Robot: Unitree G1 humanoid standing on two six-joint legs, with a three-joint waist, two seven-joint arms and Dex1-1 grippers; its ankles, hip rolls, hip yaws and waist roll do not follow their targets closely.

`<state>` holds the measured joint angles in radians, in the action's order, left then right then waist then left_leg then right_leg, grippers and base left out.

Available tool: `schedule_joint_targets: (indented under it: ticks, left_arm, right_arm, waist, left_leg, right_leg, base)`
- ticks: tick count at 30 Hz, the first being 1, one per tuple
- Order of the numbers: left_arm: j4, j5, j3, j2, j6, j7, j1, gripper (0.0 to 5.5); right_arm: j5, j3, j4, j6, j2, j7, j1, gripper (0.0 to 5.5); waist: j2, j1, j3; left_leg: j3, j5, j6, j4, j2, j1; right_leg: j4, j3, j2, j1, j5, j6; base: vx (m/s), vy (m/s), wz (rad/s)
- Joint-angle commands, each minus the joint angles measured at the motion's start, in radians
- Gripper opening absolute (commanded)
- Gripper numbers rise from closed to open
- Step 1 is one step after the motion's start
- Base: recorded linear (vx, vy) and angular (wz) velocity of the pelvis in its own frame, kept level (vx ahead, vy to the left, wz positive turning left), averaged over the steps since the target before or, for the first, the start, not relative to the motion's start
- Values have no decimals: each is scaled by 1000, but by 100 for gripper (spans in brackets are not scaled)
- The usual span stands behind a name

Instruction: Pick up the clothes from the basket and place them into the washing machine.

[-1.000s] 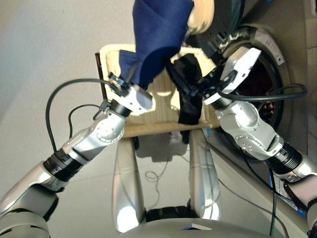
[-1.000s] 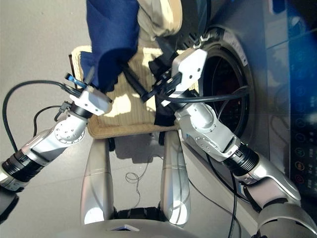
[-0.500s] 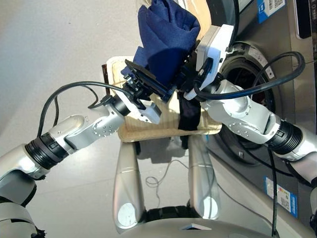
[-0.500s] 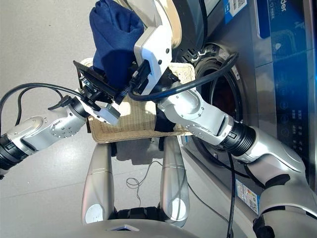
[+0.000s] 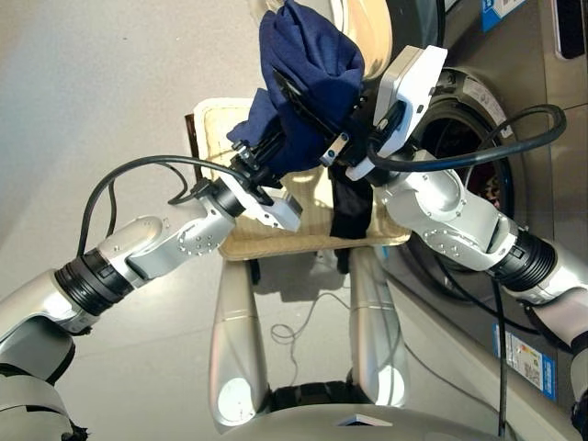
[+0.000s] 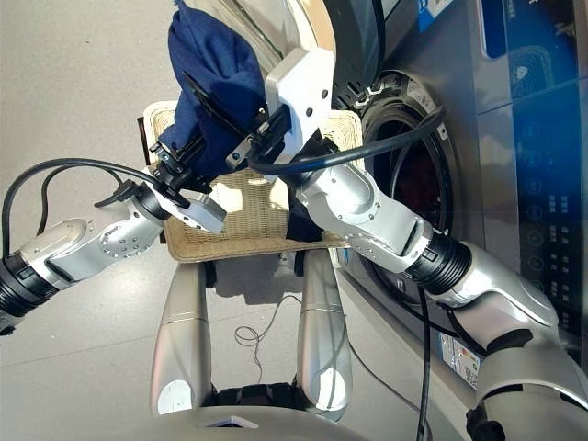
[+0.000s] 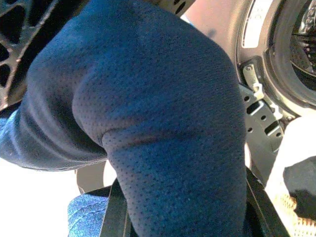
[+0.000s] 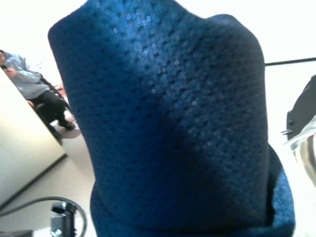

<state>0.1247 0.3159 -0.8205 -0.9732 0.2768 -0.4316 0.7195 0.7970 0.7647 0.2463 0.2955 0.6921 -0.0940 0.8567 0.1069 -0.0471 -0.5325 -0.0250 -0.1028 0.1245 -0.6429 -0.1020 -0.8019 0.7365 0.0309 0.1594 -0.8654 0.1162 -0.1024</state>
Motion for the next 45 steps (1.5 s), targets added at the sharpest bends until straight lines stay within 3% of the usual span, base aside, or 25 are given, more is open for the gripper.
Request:
schedule_joint_targets:
  ticks: [1, 2, 6, 7, 8, 9, 10, 17, 22, 33, 45]
  left_arm:
    - [150, 35, 78, 43, 63, -81, -32, 0]
    - [139, 37, 95, 55, 56, -103, -57, 0]
    - [104, 35, 109, 94, 56, -151, -83, 0]
    - [100, 31, 111, 108, 54, -161, -86, 207]
    - [98, 26, 110, 127, 57, -172, -92, 280]
    - [96, 22, 108, 138, 63, -184, -92, 459]
    - [91, 24, 105, 153, 61, -197, -88, 550]
    - [69, 2, 97, 220, 73, -260, -78, 550]
    - [64, -7, 94, 251, 74, -274, -58, 550]
    - [109, -48, 105, 248, 68, -289, -61, 550]
    - [152, -40, 142, 220, 46, -295, -81, 550]
  right_arm:
    - [-89, -127, 14, 73, -16, -67, -57, 0]
    - [-147, -179, -10, 81, -32, -116, -144, 0]
    - [-402, -252, -136, 57, -81, -272, -266, 0]
    - [-420, -261, -180, 53, -105, -302, -288, 0]
    - [-448, -272, -233, 56, -132, -334, -313, 0]
    - [-466, -276, -262, 52, -145, -341, -323, 0]
    - [-489, -283, -308, 55, -165, -375, -331, 0]
    - [-635, -374, -655, 22, -287, -604, -326, 0]
    - [-688, -436, -837, -7, -295, -712, -264, 0]
    - [-640, -518, -1228, -91, -91, -802, -66, 0]
    - [-572, -542, -1433, -147, 50, -801, -9, 0]
  waist:
    - [-25, 3, 12]
    - [-27, 0, 12]
    - [-35, -4, 12]
    - [-37, -4, 12]
    - [-39, -5, 12]
    - [-39, -5, 12]
    - [-41, -5, 12]
    - [-55, -2, 12]
    - [-68, 6, 12]
    - [-94, 26, 12]
    - [-109, 33, 12]
  left_leg:
    - [38, -18, -36, -36, 5, 8]
    - [38, -29, -38, -48, 5, 6]
    - [38, -30, -43, -54, 7, -3]
    - [38, -29, -44, -56, 7, -7]
    - [37, -30, -45, -56, 8, -9]
    - [37, -31, -45, -58, 9, -10]
    - [36, -31, -46, -61, 10, -14]
    - [34, -35, -48, -68, 16, -25]
    - [28, -39, -50, -79, 21, -42]
    - [17, -55, -46, -124, 30, -115]
    - [9, -66, -44, -174, 35, -199]
  right_leg:
    - [-22, 6, 12, 15, -13, -12]
    - [-13, 9, 12, 12, -3, -13]
    - [-9, 8, 15, 3, -4, -13]
    - [-8, 9, 15, 0, -5, -13]
    - [-9, 9, 15, -2, -6, -13]
    - [-9, 9, 15, -2, -6, -13]
    - [-7, 8, 15, -4, -6, -13]
    - [-4, 9, 16, -11, -3, -13]
    - [5, 13, 16, -25, 2, -14]
    - [55, 10, 20, -91, 21, -12]
    - [104, 8, 23, -171, 28, -11]
  base:
    - [0, 0, 0]
    - [0, 0, 0]
    - [0, 0, 0]
    - [0, 0, 0]
    - [0, 0, 0]
    - [0, 0, 0]
    - [0, 0, 0]
    - [0, 0, 0]
    - [0, 0, 0]
    - [0, 0, 0]
    - [0, 0, 0]
